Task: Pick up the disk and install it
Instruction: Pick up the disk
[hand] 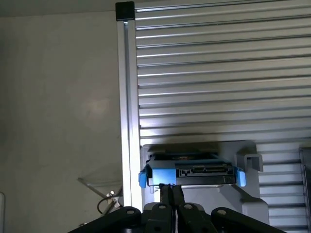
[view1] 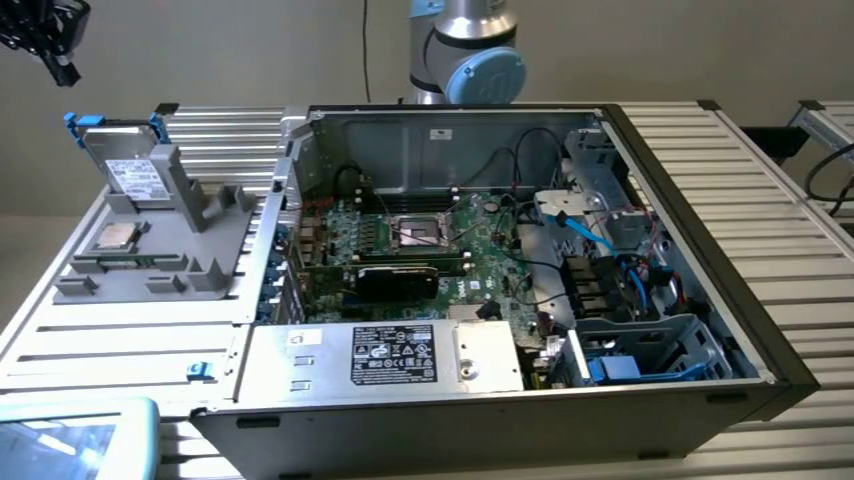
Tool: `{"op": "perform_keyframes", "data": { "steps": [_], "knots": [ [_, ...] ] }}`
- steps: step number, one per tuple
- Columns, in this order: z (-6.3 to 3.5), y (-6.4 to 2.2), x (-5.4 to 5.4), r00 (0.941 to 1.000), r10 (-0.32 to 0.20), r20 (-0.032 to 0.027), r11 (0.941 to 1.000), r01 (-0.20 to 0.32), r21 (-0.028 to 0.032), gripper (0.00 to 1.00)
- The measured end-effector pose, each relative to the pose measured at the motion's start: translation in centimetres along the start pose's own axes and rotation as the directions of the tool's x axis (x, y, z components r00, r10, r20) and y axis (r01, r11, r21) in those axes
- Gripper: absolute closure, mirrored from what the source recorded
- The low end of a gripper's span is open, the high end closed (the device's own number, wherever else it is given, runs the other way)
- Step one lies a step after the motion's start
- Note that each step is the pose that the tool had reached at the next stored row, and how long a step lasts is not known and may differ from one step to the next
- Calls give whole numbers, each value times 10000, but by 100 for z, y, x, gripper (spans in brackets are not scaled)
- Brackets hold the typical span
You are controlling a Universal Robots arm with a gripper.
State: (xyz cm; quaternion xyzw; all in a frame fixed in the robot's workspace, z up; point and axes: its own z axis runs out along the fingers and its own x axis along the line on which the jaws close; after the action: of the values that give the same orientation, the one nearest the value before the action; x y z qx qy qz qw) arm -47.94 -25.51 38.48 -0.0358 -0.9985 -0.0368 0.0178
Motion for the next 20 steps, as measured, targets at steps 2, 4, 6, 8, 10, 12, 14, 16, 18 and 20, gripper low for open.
{"op": "perform_keyframes", "data": {
  "steps": [2,4,6,8,10,12,14,16,18,20],
  "knots": [
    [1,0,-1,9997,-250,20,9997,250,4,89],
    [1,0,0,9982,-601,-4,9982,601,15,89],
    [1,0,0,9953,-971,-33,9953,971,25,89],
    [1,0,0,9911,-1327,-60,9911,1327,34,89],
    [1,0,0,9857,-1681,-87,9858,1681,44,89],
    [1,0,0,9789,-2038,-116,9790,2038,52,89],
    [1,0,0,9709,-2392,-144,9709,2393,60,89],
    [1,0,0,9613,-2750,-172,9614,2751,67,89],
    [1,0,0,9509,-3087,-199,9511,3089,72,89],
    [2,0,0,9390,-3431,-222,9392,3434,79,89]
  ]
}}
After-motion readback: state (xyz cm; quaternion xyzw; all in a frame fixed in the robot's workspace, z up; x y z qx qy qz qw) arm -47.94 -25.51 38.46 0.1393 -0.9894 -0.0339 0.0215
